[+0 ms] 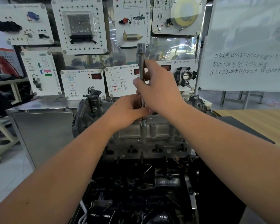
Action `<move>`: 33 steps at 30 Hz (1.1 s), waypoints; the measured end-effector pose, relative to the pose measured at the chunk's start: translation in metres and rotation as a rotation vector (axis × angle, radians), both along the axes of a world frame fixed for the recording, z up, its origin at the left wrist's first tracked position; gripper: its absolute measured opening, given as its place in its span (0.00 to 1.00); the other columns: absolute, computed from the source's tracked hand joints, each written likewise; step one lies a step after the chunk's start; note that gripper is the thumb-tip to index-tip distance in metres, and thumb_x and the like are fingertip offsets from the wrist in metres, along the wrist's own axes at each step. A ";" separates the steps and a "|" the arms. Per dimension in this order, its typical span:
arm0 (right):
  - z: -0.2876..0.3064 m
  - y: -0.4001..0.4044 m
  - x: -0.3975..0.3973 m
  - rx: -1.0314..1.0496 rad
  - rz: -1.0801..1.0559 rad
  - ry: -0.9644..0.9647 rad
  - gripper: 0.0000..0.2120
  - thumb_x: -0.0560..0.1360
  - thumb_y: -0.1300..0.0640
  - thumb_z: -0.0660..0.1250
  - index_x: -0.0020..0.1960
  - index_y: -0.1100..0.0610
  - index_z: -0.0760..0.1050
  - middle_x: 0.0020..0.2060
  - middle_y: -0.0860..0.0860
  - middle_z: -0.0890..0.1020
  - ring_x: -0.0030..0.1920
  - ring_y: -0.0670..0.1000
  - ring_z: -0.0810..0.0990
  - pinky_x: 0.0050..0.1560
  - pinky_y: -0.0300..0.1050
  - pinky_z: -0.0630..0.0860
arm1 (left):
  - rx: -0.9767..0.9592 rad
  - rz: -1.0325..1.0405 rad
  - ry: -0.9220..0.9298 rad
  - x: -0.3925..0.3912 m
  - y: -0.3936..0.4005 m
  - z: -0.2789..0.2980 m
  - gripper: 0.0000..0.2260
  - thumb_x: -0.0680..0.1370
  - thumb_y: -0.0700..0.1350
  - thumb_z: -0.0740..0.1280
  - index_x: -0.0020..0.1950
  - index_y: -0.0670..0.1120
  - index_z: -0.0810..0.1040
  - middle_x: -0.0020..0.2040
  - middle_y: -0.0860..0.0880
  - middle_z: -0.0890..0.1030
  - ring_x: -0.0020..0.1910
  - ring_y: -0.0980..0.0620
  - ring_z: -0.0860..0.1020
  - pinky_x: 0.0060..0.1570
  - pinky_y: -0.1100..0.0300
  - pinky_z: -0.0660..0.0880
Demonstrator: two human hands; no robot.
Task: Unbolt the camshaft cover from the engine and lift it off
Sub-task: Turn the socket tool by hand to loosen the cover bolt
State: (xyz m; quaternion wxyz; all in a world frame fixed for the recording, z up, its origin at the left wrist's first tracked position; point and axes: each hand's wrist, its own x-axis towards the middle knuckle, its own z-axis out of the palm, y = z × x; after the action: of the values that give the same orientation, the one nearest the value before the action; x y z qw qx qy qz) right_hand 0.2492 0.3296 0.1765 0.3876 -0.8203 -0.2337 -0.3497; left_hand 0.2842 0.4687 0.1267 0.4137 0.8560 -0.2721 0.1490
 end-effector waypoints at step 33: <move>0.010 0.008 0.000 -0.024 -0.018 0.134 0.05 0.78 0.64 0.58 0.51 0.64 0.70 0.49 0.61 0.83 0.48 0.62 0.84 0.45 0.62 0.81 | 0.010 -0.037 0.065 -0.001 0.007 0.004 0.06 0.81 0.47 0.70 0.48 0.46 0.84 0.42 0.53 0.87 0.43 0.53 0.84 0.55 0.51 0.79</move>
State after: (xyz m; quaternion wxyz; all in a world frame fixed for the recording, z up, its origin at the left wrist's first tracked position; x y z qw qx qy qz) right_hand 0.2490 0.3378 0.1866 0.3895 -0.8483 -0.2041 -0.2948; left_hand 0.2832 0.4752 0.1310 0.4207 0.8572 -0.2750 0.1118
